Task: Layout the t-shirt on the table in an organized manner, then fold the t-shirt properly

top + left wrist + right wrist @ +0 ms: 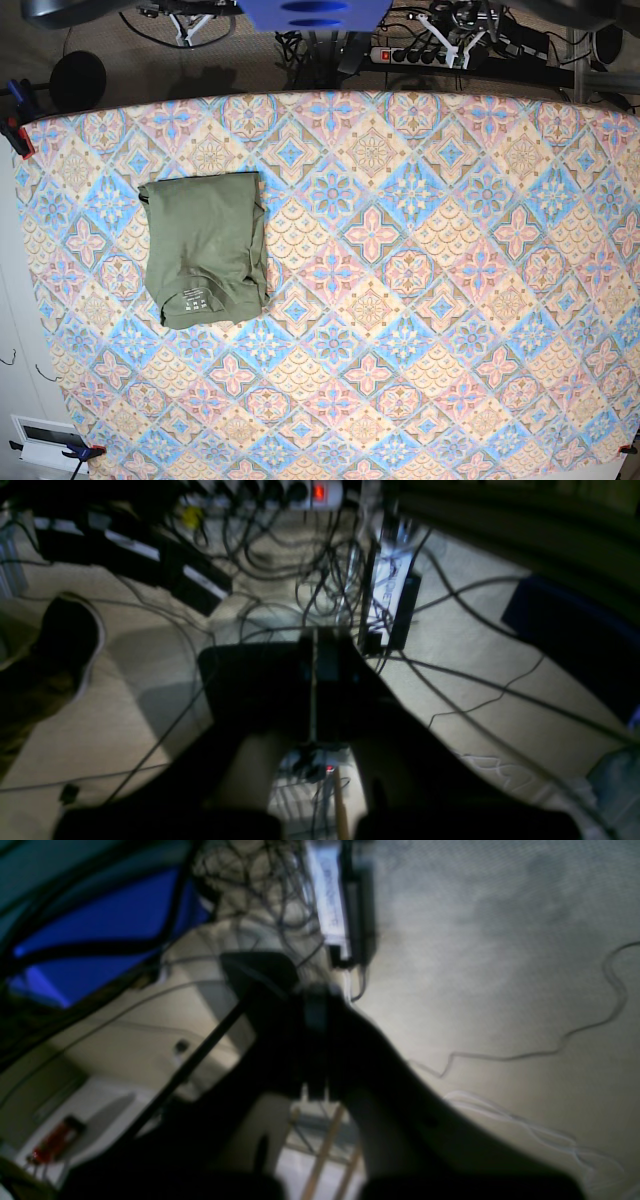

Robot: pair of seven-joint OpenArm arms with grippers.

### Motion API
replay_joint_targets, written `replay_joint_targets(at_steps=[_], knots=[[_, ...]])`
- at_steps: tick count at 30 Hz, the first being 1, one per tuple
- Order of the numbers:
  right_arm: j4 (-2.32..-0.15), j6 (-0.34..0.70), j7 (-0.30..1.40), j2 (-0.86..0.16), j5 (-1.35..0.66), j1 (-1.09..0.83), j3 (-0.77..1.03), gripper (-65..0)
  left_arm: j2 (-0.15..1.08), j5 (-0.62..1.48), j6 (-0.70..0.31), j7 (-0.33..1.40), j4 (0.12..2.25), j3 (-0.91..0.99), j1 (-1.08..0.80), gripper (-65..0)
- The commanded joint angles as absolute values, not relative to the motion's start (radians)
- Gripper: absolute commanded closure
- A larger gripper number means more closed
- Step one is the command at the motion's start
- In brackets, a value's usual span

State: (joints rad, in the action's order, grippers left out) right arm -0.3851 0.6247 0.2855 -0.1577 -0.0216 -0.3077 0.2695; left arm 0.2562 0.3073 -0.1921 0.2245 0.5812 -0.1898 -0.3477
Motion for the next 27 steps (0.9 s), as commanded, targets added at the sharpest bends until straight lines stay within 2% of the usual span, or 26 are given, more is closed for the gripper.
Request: replay_joint_targets(at_steps=[1,6,11,14,19,27], knots=[[-0.360,0.633,0.263,-0.166,-0.024,-0.298,0.271,0.0,0.251,0.308,-0.199,0.193,0.530,-0.217,-0.325,0.0],[-0.252,0.630,0.174,-0.165,-0.024,-0.242,0.271,0.0,0.196,0.308,-0.199,0.031,0.348,-0.371,-0.231,0.0],[-0.197,0.618,0.116,-0.151,-0.024,-0.205,0.280,0.0,0.157,0.308,-0.199,0.007,0.312,-0.464,-0.200,0.0],[-0.186,0.509,0.076,-0.090,-0.024,-0.182,0.280,-0.1,0.154,0.308,-0.199,0.007,0.315,-0.464,-0.196,0.0],[-0.186,0.364,0.039,-0.087,-0.024,-0.182,0.280,-0.2,0.154,0.311,-0.199,0.007,0.315,-0.464,-0.176,-0.1],[-0.193,0.343,0.028,-0.085,-0.028,-0.176,0.280,-0.2,0.153,0.318,-0.199,0.007,0.318,-0.463,-0.134,-0.1]])
